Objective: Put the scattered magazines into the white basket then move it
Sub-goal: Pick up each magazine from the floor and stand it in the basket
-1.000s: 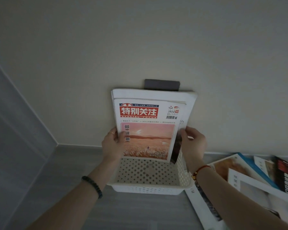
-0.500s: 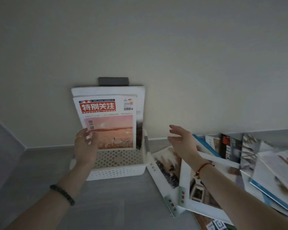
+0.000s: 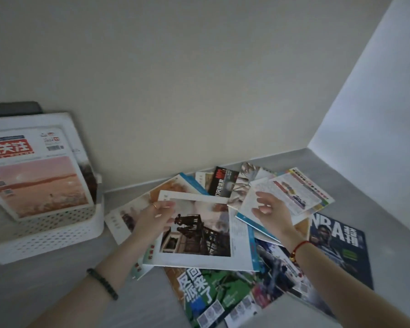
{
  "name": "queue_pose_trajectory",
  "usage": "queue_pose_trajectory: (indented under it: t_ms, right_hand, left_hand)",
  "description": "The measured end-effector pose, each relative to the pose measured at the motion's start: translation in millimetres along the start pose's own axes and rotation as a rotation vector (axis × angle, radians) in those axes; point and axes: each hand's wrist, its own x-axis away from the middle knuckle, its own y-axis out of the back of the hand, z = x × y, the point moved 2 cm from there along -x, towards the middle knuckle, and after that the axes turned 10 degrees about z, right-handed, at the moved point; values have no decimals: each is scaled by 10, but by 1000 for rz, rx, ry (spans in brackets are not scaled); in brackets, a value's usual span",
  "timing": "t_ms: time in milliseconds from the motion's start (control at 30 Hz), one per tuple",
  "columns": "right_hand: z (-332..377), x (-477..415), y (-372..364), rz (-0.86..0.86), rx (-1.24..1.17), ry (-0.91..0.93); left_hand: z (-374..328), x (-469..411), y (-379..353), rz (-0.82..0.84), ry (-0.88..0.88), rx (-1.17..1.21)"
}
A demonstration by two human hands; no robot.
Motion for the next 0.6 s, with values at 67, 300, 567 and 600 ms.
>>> queue_pose_trajectory:
  t_ms: [67,300,567,600]
  right_hand:
    - [-260,-22,267,0,12,-52]
    - [-1060,-209,851,29,178,-205]
    - [-1535,-703,1125,-147,-449,-470]
    - [-1572,-774,1138,-182,-539,-508]
  left_hand:
    - [-1,-75,-387,36,15,-9]
    - [33,-410,-1505,153,94,-12]
    - [144,-588,-2099,168,99,-17]
    - [156,-603,-2136,168,103,-7]
